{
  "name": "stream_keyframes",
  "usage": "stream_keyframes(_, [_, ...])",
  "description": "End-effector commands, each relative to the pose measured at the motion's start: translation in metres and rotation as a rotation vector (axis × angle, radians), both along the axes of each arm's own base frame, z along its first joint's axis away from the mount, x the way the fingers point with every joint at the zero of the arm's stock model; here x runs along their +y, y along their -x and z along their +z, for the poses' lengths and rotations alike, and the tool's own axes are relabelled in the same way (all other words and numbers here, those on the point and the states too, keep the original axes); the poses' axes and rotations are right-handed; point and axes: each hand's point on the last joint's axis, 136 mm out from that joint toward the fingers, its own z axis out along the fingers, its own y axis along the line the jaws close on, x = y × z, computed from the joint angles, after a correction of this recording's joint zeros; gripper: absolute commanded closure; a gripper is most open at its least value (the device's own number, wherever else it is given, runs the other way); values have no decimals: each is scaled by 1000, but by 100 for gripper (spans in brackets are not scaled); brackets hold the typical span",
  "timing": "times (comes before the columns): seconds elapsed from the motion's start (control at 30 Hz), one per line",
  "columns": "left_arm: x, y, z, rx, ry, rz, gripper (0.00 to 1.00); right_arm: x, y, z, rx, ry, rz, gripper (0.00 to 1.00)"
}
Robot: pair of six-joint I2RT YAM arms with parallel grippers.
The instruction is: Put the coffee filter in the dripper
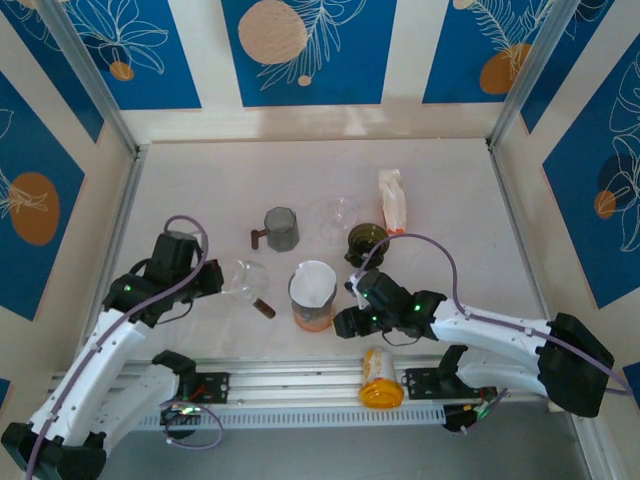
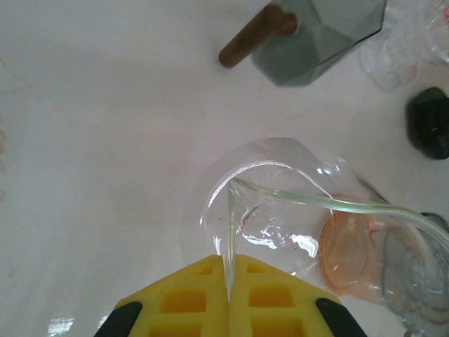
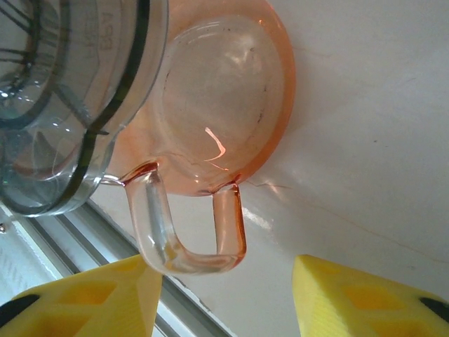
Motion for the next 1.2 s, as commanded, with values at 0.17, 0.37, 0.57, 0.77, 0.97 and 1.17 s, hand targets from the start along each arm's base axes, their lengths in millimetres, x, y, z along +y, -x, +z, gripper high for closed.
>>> stream_keyframes(0.17, [12,-11,48,-119,-11,31,100,16,-5,1,-23,-27,49,53])
stream_keyframes(0.37, [14,-10,63,-143,4,36,100,21,-10,-2,-35,-24,49,55])
stream_keyframes(0.57, [19,-11,76,-166,-7,44,100,30,-17,-2,-48,-33,55,56])
stream_keyframes(0.77, [28,-14,93,-206,-41,65,100,43,-26,-1,-67,-33,72,57])
stream_keyframes(0.97, [28,-16,104,-226,-34,65,100,56,-36,-1,-79,-37,86,59])
stream_keyframes(1.17, [30,-15,114,-244,-36,66,100,76,-49,-1,-89,-42,103,59])
